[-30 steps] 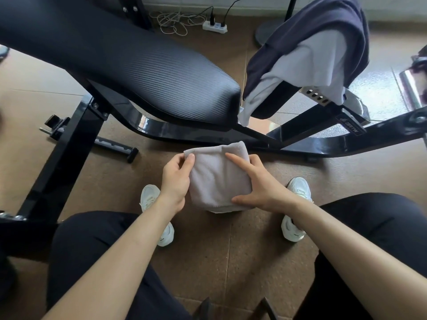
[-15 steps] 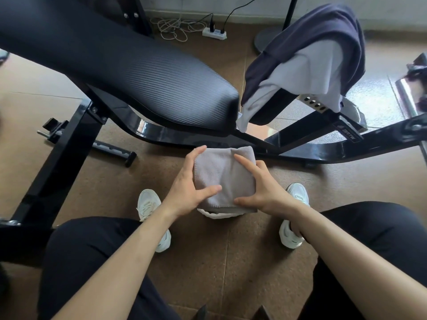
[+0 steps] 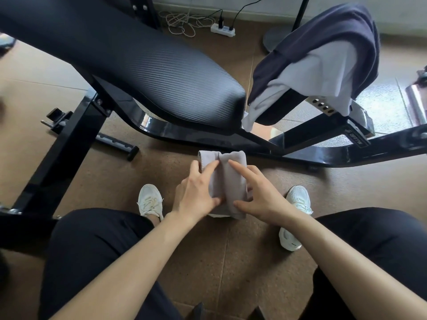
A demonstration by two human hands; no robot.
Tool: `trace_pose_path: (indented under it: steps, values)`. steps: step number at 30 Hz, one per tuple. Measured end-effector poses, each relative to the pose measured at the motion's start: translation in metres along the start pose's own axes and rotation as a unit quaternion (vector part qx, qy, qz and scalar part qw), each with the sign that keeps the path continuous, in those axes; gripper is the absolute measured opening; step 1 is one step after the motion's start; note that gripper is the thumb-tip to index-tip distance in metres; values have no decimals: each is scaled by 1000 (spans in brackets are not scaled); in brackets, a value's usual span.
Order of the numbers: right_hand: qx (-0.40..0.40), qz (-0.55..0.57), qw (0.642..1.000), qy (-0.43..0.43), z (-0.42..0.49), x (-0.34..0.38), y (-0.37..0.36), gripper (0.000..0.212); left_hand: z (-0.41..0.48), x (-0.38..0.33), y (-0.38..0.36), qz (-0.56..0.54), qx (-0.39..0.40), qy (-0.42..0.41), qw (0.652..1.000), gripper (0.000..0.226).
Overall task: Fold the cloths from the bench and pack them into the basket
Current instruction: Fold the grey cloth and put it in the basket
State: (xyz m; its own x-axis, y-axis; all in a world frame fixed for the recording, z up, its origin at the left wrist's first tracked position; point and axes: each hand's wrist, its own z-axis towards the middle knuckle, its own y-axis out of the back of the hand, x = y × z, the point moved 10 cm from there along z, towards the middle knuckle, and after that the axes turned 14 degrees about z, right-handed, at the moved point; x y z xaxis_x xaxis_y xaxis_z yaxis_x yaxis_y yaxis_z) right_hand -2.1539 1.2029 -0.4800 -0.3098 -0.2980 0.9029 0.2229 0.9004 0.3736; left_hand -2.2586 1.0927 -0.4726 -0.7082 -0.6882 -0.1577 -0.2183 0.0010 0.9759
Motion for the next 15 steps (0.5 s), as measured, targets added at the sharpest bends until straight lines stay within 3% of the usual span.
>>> trace_pose_path:
  steps: [5, 9, 13, 15]
  values:
    - [-35, -12, 999, -21, 6, -3, 8, 92, -8, -27, 4, 42, -47, -88, 994, 96]
    - [-39, -19, 998, -34, 6, -6, 9, 96, -10, -36, -11, -25, -12, -151, 988, 93]
    - [-32, 27, 999, -22, 2, 0, 3, 99, -5, -27, -23, -173, 62, -100, 978, 91]
    - [-34, 112, 993, -26, 1, 0, 1, 81, 1, -18, -25, -235, 82, -64, 966, 90]
